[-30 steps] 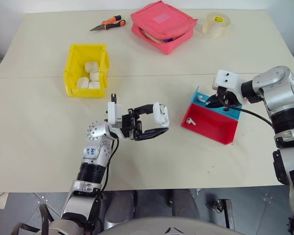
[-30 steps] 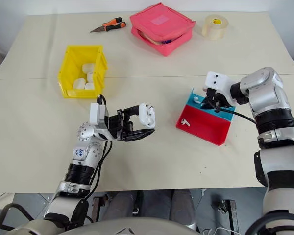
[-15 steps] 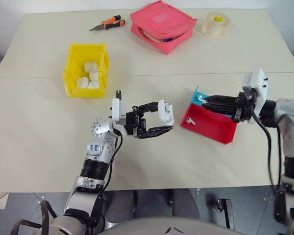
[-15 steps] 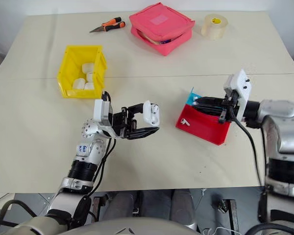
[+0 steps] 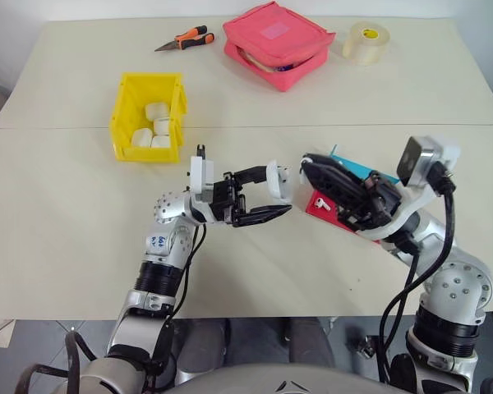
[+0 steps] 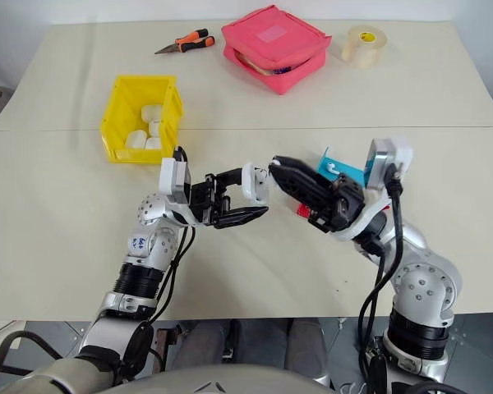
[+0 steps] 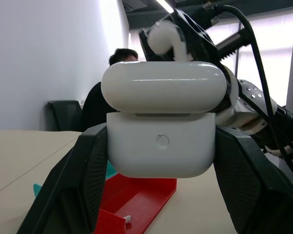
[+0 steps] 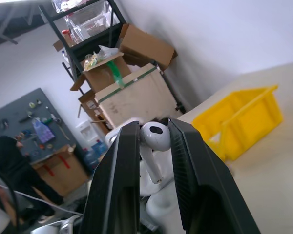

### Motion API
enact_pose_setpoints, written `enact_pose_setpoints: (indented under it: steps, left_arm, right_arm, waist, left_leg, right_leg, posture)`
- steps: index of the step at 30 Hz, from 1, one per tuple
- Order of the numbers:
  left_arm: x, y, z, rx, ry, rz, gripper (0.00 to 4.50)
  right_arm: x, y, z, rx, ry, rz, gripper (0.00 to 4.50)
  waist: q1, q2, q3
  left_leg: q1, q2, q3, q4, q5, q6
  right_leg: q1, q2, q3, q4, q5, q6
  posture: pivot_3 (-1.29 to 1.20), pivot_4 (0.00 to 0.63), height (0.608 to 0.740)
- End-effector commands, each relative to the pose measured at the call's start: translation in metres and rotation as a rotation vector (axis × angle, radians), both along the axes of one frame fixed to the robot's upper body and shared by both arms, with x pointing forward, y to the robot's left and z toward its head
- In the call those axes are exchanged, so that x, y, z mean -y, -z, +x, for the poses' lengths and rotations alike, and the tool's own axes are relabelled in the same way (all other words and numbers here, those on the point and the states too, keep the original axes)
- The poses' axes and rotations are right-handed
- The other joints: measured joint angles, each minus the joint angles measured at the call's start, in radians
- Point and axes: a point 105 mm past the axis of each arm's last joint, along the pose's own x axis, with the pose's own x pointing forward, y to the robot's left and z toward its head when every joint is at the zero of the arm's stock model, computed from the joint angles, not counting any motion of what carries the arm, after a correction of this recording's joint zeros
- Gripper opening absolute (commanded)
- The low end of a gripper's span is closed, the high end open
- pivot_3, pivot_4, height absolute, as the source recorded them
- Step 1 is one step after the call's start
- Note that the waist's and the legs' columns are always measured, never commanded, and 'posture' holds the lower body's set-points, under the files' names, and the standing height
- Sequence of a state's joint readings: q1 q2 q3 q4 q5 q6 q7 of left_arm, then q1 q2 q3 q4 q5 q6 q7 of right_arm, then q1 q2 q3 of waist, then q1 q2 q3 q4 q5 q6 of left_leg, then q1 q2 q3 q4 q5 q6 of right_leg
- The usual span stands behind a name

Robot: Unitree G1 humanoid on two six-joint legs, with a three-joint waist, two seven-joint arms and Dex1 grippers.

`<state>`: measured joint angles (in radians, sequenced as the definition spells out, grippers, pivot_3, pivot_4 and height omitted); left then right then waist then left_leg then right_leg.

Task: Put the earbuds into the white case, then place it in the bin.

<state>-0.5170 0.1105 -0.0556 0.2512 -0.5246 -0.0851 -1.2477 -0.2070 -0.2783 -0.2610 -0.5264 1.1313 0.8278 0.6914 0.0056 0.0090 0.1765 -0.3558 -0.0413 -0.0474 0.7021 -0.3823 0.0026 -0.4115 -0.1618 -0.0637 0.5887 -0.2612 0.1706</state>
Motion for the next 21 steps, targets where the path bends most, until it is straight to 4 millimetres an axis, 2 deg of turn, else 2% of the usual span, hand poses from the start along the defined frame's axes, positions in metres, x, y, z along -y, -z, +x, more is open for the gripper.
enact_pose_setpoints:
  steps: [1,10,21]
  left_arm:
    - [0.001,-0.010,0.000,0.020,0.001,-0.027,2.80]
    - [0.001,-0.014,-0.001,0.014,0.003,-0.044,2.80]
    - [0.000,-0.015,-0.001,0.017,0.010,-0.047,2.80]
  right_arm:
    - [-0.008,-0.006,-0.009,0.033,-0.023,0.028,0.58]
    - [-0.008,0.011,-0.001,-0.004,0.036,0.043,0.58]
    - [-0.007,0.008,0.002,-0.008,0.055,0.113,0.58]
  waist:
    - [-0.003,0.000,0.000]
    - [-0.005,0.000,0.000]
    - [-0.006,0.000,0.000]
  left_leg:
    - [0.000,0.000,0.000,0.000,0.000,0.000]
    - [0.001,0.000,0.000,-0.001,0.000,0.000]
    - [0.001,0.000,0.000,-0.001,0.000,0.000]
  right_leg:
    - [0.000,0.000,0.000,0.000,0.000,0.000]
    - [0.000,0.000,0.000,0.000,0.000,0.000]
    - [0.000,0.000,0.000,0.000,0.000,0.000]
  posture:
    - [0.00,0.150,0.740]
    - [0.00,0.150,0.740]
    - [0.00,0.150,0.740]
